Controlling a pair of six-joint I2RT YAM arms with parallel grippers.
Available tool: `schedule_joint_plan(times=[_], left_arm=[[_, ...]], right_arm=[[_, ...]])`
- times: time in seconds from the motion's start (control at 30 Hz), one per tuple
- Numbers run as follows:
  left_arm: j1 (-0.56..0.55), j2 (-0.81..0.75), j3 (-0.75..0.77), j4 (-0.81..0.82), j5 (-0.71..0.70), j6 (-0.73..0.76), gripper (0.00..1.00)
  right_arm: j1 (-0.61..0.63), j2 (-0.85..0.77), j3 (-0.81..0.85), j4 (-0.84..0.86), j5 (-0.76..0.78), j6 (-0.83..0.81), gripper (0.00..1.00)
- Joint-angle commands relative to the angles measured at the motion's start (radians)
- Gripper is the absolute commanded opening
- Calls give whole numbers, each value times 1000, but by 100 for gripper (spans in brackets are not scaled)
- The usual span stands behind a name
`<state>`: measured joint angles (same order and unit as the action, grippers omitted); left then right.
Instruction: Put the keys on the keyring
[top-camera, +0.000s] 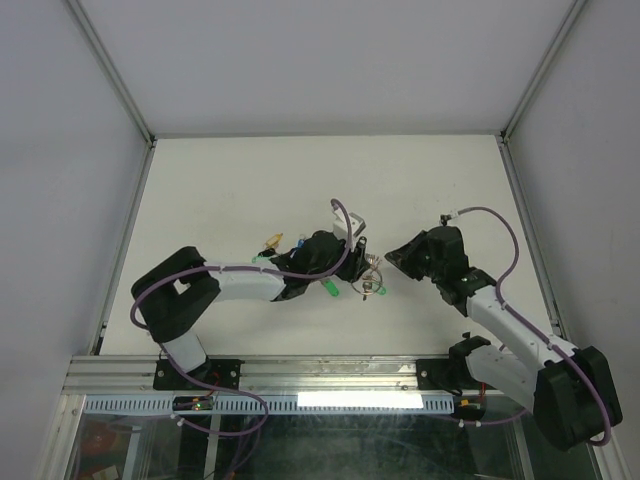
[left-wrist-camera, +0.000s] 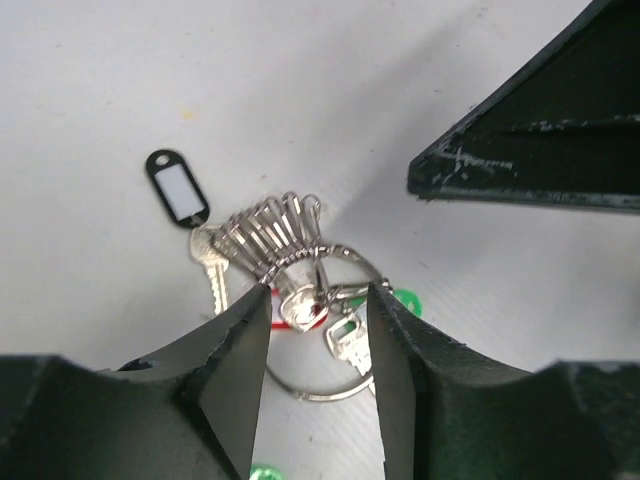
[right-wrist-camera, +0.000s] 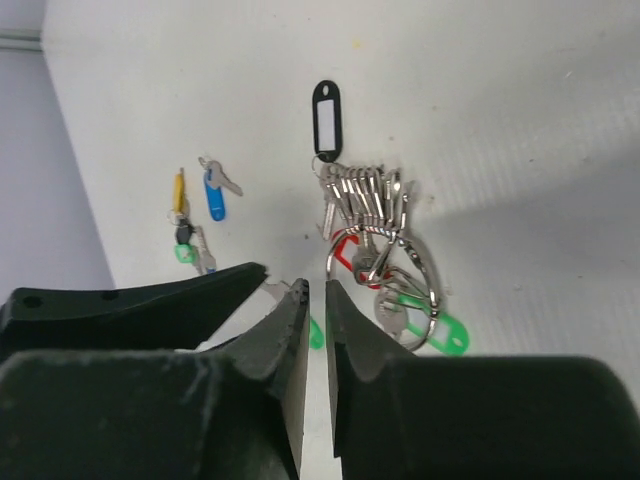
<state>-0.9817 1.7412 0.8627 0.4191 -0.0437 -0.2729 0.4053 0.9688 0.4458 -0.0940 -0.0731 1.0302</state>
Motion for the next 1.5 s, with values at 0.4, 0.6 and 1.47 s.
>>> schedule_joint_plan(times=[0.4,0.6,1.47], left_arm=[[147,-239,-149,-1,95,-107,51],[144,-73,-71,-21,196,-124,46],[99,134,-43,14,257,-166,42]], right_arm=[[-6,228,102,-54,-116,-368,30],[-42,288,97,-17,-167,-400,32],[-106,465,-2,254,-429,-295,31]])
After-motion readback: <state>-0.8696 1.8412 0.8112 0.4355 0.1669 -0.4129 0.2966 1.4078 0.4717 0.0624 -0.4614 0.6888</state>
